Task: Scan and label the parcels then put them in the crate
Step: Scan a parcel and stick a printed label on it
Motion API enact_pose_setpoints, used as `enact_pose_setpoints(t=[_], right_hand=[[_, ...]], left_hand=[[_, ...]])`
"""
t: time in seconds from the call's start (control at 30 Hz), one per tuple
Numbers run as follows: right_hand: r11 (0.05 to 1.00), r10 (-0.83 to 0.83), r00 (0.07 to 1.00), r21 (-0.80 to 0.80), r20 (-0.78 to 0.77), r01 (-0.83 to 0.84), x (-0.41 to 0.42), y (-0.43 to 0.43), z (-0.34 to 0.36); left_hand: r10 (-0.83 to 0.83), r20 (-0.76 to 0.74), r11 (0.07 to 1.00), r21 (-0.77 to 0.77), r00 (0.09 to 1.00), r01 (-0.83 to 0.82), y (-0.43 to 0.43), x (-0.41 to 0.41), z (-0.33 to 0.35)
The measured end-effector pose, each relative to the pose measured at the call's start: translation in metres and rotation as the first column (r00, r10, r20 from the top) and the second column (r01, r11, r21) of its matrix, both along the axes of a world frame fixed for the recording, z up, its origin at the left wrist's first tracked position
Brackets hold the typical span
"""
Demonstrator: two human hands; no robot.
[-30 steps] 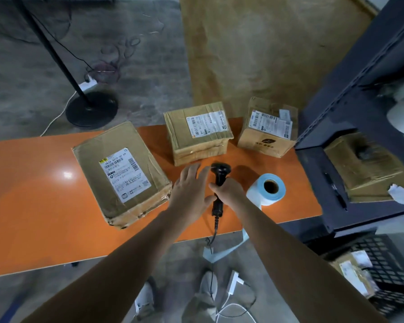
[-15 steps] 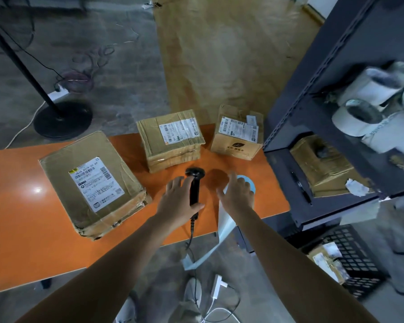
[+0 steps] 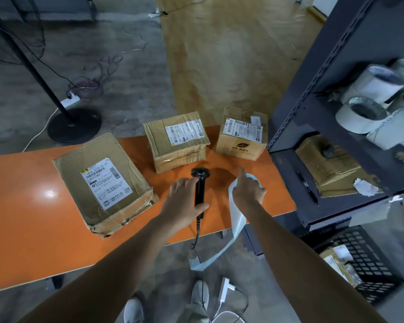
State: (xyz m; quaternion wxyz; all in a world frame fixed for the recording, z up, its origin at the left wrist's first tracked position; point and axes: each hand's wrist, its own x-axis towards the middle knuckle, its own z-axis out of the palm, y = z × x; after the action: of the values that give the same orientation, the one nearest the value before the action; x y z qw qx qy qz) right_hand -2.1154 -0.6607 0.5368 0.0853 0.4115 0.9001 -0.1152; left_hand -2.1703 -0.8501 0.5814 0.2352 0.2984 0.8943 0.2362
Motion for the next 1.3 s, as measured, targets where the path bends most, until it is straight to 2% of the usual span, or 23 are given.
enact_pose_setpoints(t=[0.17,0.27,0.43,0.6,0.8,0.9,1.1,1.3], right_hand=[[0.977,-0.011,0.949,-0.207,-0.314,-0.057,0.008,-0.009,0.039],[0.932,-0.045,0.896,-0.342,-0.442,-0.122,0.002,-0.023,0.069],[0.859,-0.035,0.83,-0.441,-0.557,-0.26,-0.011,-0.049,0.106],[0.754,-0.012,0.771,-0.512,-0.637,-0.412,-0.019,-0.078,0.122],[0.661,0.042,0.777,-0.565,-0.628,-0.494,-0.03,-0.108,0.125],[0.605,0.016,0.771,-0.608,-0.637,-0.514,-0.039,-0.117,0.125],[0.69,0.112,0.707,-0.458,-0.698,-0.561,-0.061,-0.141,0.126],[0.733,0.248,0.706,-0.348,-0.663,-0.585,-0.075,-0.158,0.126]], left_hand=[[0.037,0.043,0.996,0.083,0.998,-0.04,0.003,-0.003,0.024],[0.136,0.147,0.966,0.197,0.98,-0.164,0.003,-0.012,0.041],[0.309,0.46,0.805,0.339,0.832,-0.487,-0.01,-0.034,0.067],[0.267,0.576,0.723,0.411,0.773,-0.555,-0.035,-0.048,0.076],[0.268,0.549,0.654,0.5,0.792,-0.568,-0.072,-0.056,0.072],[0.246,0.527,0.636,0.546,0.814,-0.545,-0.091,-0.059,0.072],[0.297,0.409,0.685,0.538,0.863,-0.491,-0.12,-0.062,0.065],[0.347,0.37,0.691,0.52,0.862,-0.501,-0.141,-0.069,0.06]])
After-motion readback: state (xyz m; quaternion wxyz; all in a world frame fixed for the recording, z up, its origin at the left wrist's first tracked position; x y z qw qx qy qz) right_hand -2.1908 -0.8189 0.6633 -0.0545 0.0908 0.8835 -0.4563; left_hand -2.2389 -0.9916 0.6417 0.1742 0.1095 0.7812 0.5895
